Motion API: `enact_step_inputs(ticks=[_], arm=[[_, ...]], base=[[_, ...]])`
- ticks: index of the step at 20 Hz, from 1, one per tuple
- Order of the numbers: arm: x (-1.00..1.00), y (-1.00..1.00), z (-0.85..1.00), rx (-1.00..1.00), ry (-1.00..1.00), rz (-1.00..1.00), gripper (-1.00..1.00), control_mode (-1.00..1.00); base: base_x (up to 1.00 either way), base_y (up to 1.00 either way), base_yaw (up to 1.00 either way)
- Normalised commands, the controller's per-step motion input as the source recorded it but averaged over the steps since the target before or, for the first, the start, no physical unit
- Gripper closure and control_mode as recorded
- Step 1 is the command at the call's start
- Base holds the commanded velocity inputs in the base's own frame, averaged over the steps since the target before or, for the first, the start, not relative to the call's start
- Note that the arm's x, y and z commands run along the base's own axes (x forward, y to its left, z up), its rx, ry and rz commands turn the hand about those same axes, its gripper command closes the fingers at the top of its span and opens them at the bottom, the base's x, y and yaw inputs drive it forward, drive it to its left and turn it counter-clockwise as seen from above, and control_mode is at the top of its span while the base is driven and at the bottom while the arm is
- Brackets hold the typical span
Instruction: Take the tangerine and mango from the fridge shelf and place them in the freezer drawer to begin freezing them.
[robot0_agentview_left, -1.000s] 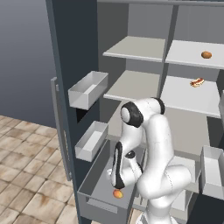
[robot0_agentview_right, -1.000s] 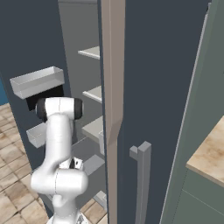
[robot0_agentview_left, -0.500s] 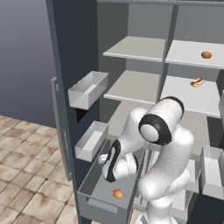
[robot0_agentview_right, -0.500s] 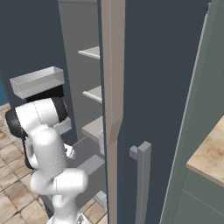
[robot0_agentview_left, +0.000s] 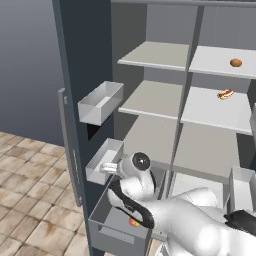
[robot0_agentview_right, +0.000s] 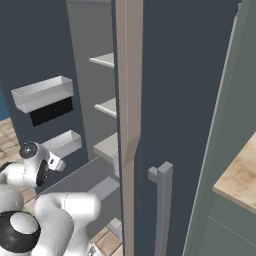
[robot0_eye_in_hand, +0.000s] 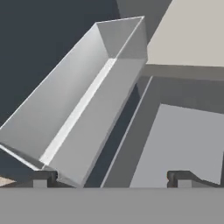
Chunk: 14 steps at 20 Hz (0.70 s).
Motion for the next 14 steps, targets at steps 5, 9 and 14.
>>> enact_step_inputs(ticks=[5,9,14], arm=[[-0.97,-0.24,1.0,0.0,0.0,-0.15,-1.0,-1.0],[-0.83,-0.38,1.0,0.0,0.0,-0.18,-1.0,-1.0],[-0.55,-0.7,1.0,0.0,0.0,-0.09,-1.0,-1.0]], base=[[0.0,0.0,0.0],[0.0,0.0,0.0],[0.0,0.0,0.0]])
